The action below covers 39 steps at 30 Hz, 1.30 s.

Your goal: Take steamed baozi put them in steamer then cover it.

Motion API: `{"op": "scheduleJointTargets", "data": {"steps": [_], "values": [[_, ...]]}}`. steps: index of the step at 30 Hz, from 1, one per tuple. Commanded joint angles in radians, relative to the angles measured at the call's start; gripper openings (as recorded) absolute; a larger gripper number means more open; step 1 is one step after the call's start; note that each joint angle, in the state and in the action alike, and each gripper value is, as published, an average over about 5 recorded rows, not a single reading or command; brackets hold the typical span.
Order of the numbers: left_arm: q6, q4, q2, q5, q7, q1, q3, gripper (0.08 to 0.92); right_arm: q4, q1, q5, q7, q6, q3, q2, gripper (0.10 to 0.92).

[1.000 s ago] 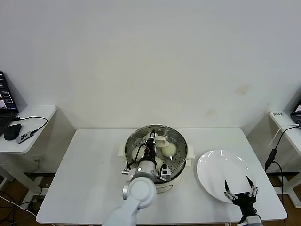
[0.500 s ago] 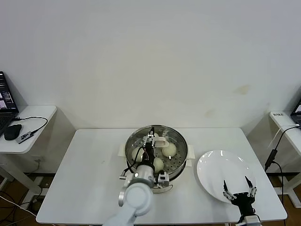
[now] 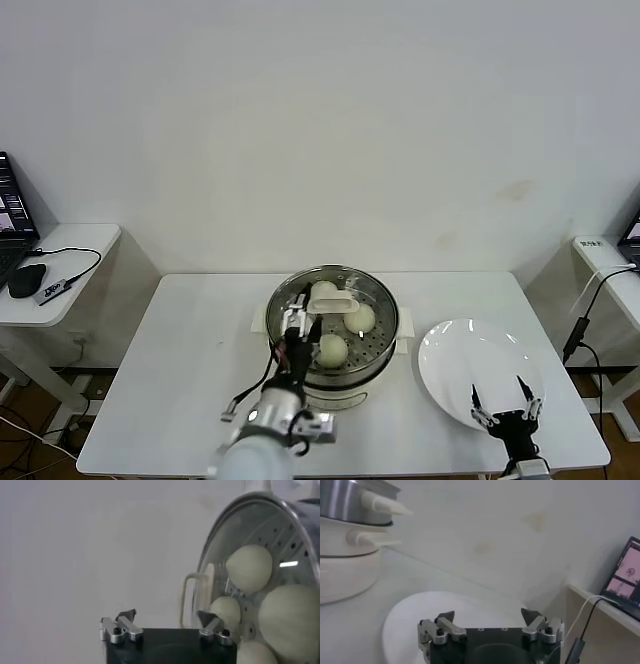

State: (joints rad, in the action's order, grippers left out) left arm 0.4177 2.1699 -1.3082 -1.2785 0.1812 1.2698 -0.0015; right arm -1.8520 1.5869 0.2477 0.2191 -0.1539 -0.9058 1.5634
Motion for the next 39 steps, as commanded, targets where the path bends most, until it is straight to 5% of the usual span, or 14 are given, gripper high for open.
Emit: {"op": "scheduleJointTargets", "data": {"steps": [1, 4, 10, 21, 39], "values": [[-0.323, 0.168, 0.083, 1.094, -0.415, 0.318, -0.429, 0.823, -0.015, 0.017, -0.056, 0.003, 0.003, 0.027, -0.030, 0.823], [-0.426, 0.117, 0.072, 1.373, -0.466, 0.363, -0.559, 0.823, -0.036, 0.035, -0.077, 0.005, 0.010, 0.053, -0.057, 0.823], [-0.426, 0.075, 0.057, 1.612, -0.452, 0.488, -0.609, 0.823, -0.098, 0.114, -0.186, 0.001, 0.022, 0.122, -0.154, 0.823], [-0.630, -0.096, 0.003, 1.568, -0.326, 0.588, -0.591, 0.823, -0.179, 0.216, -0.270, -0.025, 0.026, 0.194, -0.238, 0.823], [-0.613, -0.107, -0.012, 1.503, -0.269, 0.603, -0.610, 0.823, -0.197, 0.222, -0.334, -0.059, 0.081, 0.227, -0.210, 0.823]]}}
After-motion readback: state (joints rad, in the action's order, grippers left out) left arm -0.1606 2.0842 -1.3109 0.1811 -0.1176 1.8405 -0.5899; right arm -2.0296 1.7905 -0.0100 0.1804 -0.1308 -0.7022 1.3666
